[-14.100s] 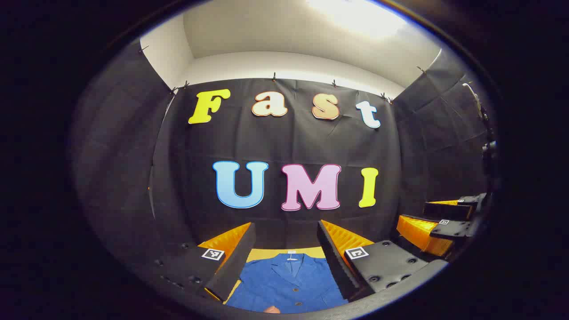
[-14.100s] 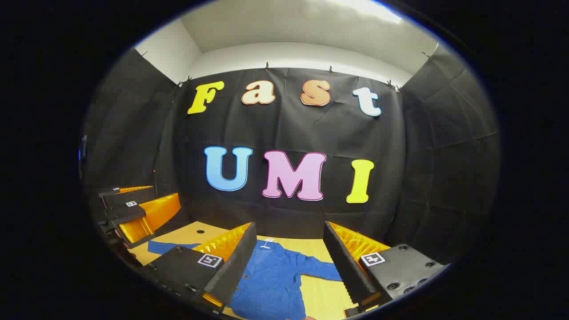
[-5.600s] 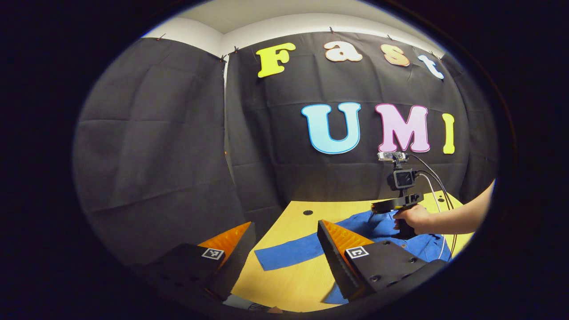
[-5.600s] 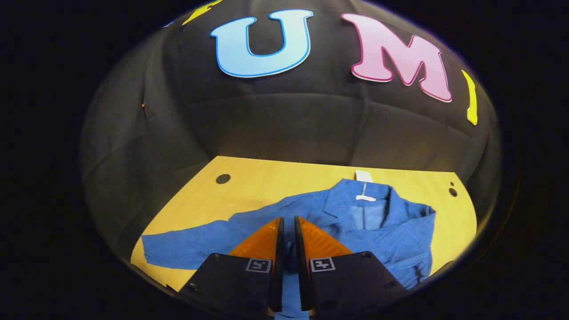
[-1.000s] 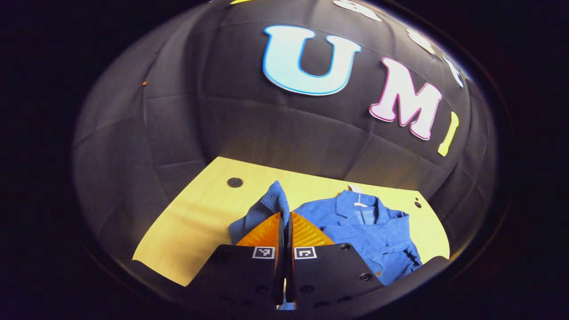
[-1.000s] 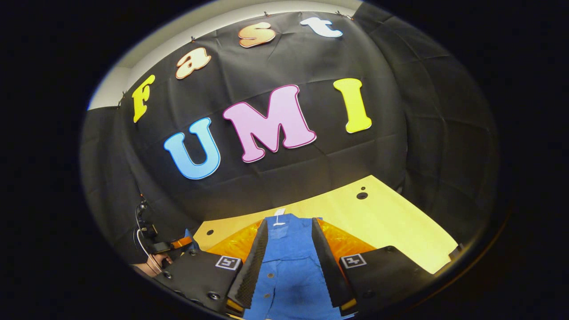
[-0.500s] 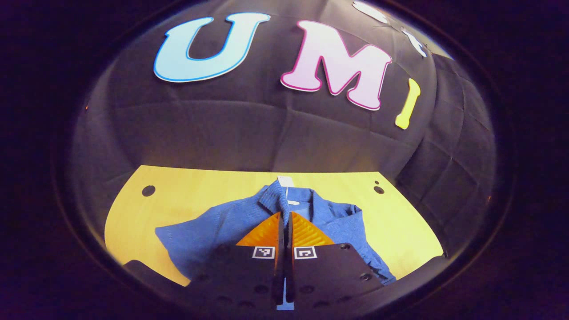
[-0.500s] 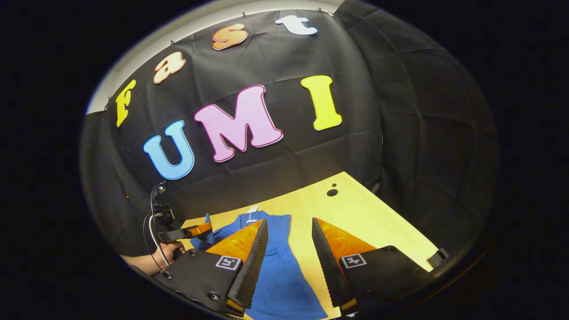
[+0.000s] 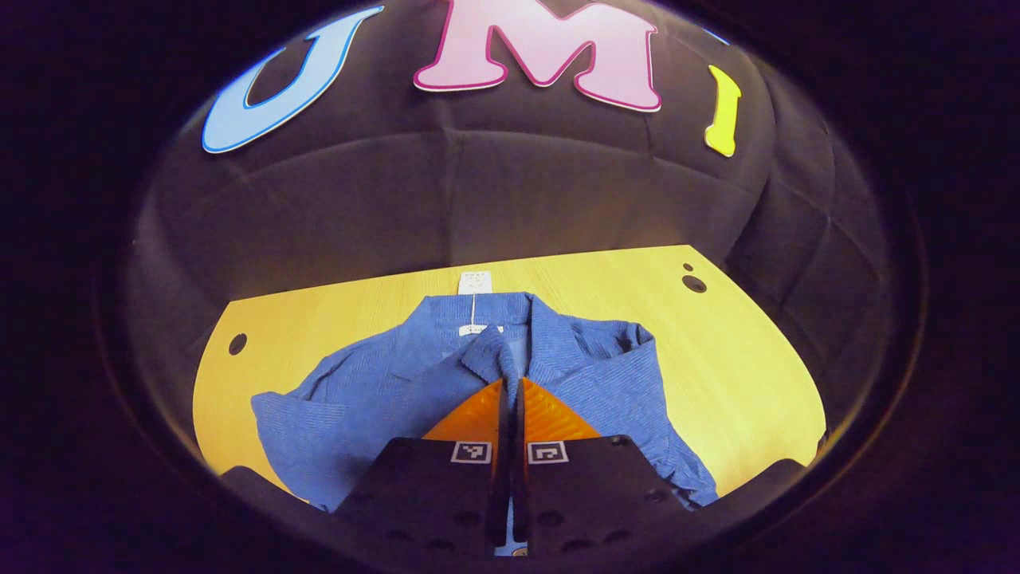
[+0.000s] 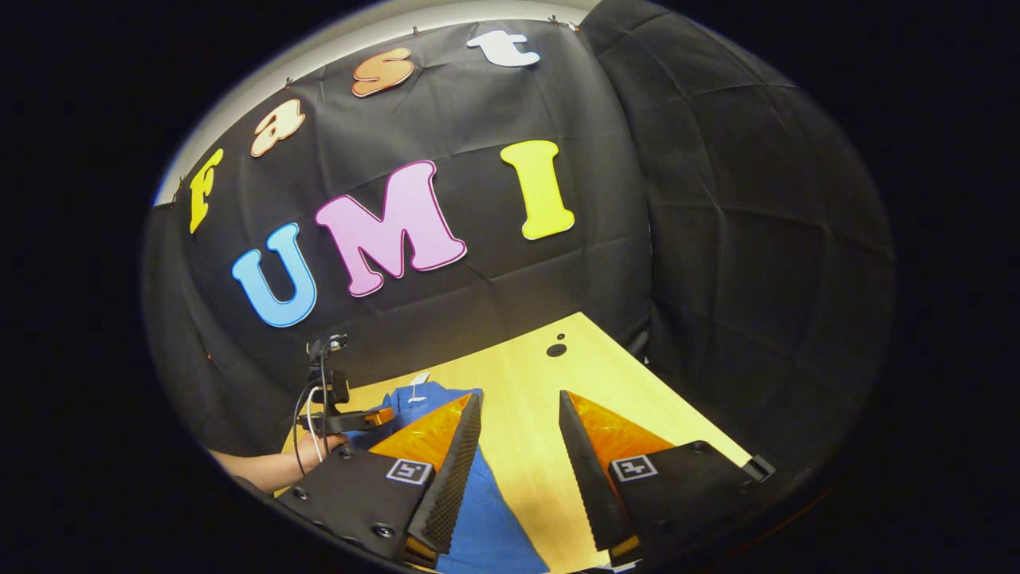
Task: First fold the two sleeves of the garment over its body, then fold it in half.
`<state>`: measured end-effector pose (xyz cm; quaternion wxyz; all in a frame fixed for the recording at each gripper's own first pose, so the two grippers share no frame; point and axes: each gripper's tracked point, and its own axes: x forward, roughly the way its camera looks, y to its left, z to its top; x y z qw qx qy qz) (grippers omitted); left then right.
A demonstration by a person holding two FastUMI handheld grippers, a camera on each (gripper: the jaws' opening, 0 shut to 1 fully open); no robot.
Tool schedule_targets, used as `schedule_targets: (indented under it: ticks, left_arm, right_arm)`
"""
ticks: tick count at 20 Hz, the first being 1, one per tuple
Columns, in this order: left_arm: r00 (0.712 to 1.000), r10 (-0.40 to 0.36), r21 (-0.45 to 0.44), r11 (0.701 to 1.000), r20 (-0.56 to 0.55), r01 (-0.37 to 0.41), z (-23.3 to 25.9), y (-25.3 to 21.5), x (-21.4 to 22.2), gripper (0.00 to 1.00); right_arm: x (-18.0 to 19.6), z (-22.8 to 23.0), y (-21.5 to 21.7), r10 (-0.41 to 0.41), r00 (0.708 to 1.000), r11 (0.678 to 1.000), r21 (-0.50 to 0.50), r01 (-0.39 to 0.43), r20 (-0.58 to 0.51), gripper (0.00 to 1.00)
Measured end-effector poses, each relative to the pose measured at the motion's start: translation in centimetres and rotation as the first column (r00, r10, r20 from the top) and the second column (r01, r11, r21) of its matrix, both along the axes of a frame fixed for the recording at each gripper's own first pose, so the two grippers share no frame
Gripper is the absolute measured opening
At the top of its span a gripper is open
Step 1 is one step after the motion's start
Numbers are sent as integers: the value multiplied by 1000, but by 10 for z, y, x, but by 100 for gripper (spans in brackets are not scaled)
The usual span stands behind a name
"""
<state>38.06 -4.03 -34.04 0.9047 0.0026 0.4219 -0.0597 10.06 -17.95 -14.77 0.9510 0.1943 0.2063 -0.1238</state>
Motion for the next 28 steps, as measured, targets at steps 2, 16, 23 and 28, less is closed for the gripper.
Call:
schedule_targets:
  ticks: [2, 16, 23, 28]
  left_arm:
    - [1000, 13, 31, 999, -24, -13, -10, -4, 1, 4]
    - [977, -211, 15, 977, -39, 211, -14, -135, -4, 40]
    - [948, -230, -100, 961, 218, 257, 62, -151, -49, 70]
    - [926, -111, -31, 991, 360, 130, 117, -47, -132, 83]
  right_arm:
    - [-2, -3, -3, -6, 1000, 1000, 10, 6, -7, 57]
    - [-25, -2, -34, -61, 998, 998, 1, 61, -30, 66]
    - [-22, -3, -18, -17, 1000, 999, -33, 16, -18, 66]
    - [-14, -27, 33, 98, 994, 994, -39, -100, -41, 67]
